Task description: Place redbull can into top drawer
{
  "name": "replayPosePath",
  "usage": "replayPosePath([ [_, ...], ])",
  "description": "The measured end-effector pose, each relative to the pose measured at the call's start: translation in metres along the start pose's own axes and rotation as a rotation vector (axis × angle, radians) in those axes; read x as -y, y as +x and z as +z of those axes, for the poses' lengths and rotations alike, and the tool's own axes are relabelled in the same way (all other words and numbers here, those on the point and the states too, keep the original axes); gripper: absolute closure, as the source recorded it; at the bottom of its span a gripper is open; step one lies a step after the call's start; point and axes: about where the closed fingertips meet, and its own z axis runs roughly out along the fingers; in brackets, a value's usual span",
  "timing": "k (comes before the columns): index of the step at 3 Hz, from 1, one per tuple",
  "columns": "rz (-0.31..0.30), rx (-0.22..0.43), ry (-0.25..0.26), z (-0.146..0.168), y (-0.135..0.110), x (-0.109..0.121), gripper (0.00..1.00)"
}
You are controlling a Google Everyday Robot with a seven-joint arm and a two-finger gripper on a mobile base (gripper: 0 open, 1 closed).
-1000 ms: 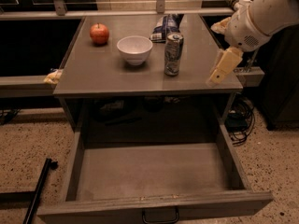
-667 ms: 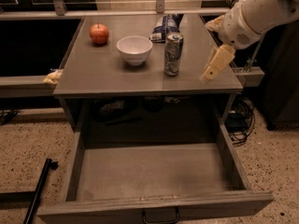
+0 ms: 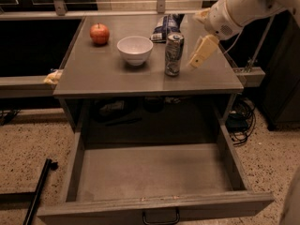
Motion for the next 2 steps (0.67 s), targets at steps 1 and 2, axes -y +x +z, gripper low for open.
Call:
replayPosePath([
  [1, 0.016, 0.041, -0.016, 0.021, -0.004, 0.015, 0.0],
  [2, 0.043, 0.071, -0.048, 0.042, -0.005, 0.019, 0.0],
])
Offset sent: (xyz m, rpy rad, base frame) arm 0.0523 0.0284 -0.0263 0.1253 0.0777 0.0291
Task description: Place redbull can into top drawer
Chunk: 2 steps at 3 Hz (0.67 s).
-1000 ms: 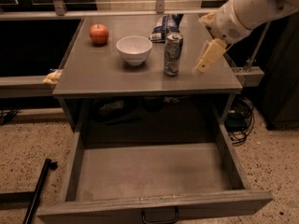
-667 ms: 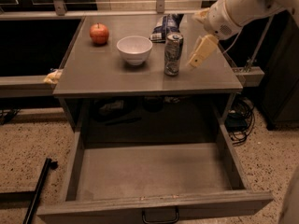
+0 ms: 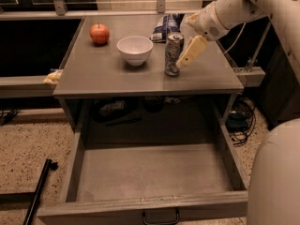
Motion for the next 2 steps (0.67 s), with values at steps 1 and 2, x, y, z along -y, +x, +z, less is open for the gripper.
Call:
replayPosePath([
  [1, 0.029, 0.017, -0.036, 0.017, 0.003, -0.001, 0.0],
  [2, 0.05, 0.034, -0.067, 0.029, 0.002, -0.004, 0.18],
])
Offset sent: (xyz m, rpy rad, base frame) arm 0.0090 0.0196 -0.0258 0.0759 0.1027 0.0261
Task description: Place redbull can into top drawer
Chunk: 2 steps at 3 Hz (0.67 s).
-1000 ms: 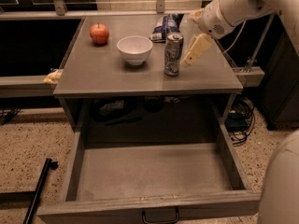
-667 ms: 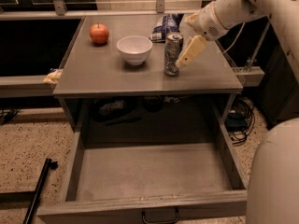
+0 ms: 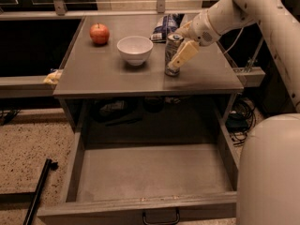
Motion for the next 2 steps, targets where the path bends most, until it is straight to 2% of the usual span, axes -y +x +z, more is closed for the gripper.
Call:
replayPosePath([
  [2, 0.019, 0.024, -0.033, 0.0084, -0.0047, -0.0039, 0.64],
])
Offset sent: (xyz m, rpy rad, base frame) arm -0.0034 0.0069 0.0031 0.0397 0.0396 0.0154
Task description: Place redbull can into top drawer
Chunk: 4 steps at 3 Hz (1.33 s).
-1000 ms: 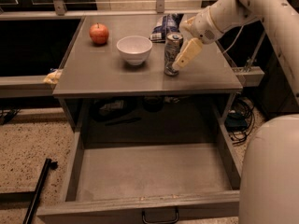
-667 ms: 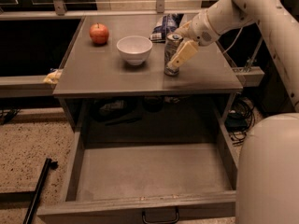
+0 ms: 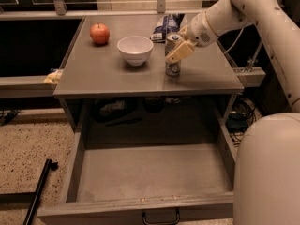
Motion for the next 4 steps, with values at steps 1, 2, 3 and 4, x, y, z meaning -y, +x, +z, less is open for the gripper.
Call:
replayPosePath([
  [1, 0.0, 0.0, 0.0, 0.0, 0.0, 0.0, 0.87],
  [2, -0.014, 0.036, 0.002, -0.023, 0.01, -0.02, 1.0],
  [3, -0.06, 0.097, 0.012, -0.061, 0.02, -0.061, 1.0],
  [4, -0.07, 0.12, -0.03, -0.095, 0.026, -0.113, 1.0],
])
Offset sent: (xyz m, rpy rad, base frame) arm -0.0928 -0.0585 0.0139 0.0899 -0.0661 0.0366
